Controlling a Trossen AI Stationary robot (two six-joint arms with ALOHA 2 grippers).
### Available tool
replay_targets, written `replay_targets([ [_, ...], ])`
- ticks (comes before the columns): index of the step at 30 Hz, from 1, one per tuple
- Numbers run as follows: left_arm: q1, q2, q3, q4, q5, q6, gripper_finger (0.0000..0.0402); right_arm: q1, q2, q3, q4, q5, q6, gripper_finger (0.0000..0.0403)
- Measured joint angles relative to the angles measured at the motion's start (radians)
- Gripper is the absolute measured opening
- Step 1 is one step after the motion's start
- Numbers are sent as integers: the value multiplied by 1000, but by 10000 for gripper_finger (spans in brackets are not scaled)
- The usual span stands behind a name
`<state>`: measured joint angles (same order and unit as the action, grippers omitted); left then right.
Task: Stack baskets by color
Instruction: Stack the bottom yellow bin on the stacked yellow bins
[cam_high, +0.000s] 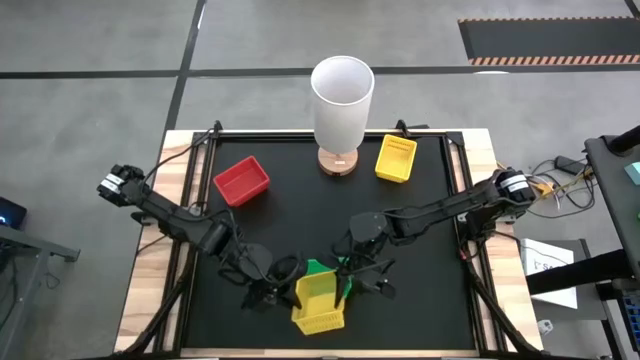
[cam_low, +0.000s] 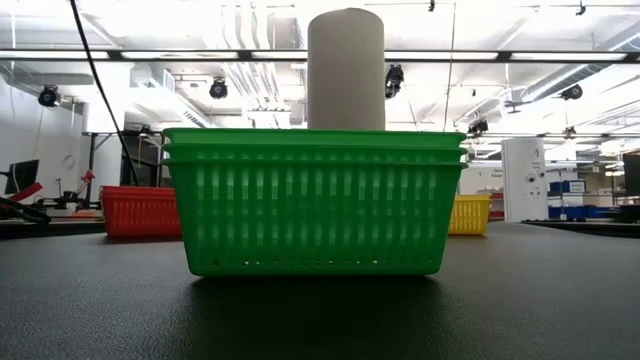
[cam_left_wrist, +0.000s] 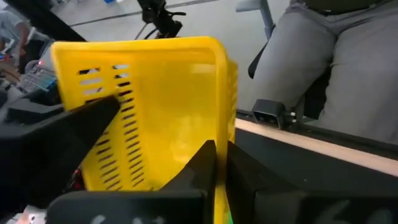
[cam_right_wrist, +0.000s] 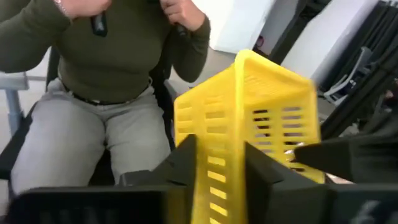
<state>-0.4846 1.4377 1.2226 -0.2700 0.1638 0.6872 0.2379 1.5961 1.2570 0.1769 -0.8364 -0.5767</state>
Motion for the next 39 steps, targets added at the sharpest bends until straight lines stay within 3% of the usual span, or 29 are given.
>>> replay_targets([
  [3, 9, 0, -3, 3, -5, 0, 20, 2, -3, -1, -21, -9, -25, 20],
  [12, 38, 0, -5, -3, -16, -27, 125, -1, -8, -2, -78, 5, -75, 9],
  [15, 40, -1, -5, -22, -37, -28, 152, -2, -18, -1, -144, 32, -175, 8],
  [19, 39, -21, -6, -70, -187, -39, 164, 3, -56, -1, -319, 184, -306, 8],
  [24, 42, -62, -6, -181, -383, -90, 166, 6, -124, -1, -584, 391, -354, 8],
  [32, 45, -116, -22, -242, -415, -185, 166, -8, -233, -2, -1083, 817, -280, 8],
  [37, 45, -149, -75, -203, -416, -188, 166, -62, -294, -22, -1283, 1011, -175, 8],
  [39, 45, -160, -103, -166, -415, -195, 166, -90, -311, -41, -1315, 1034, -185, 8],
])
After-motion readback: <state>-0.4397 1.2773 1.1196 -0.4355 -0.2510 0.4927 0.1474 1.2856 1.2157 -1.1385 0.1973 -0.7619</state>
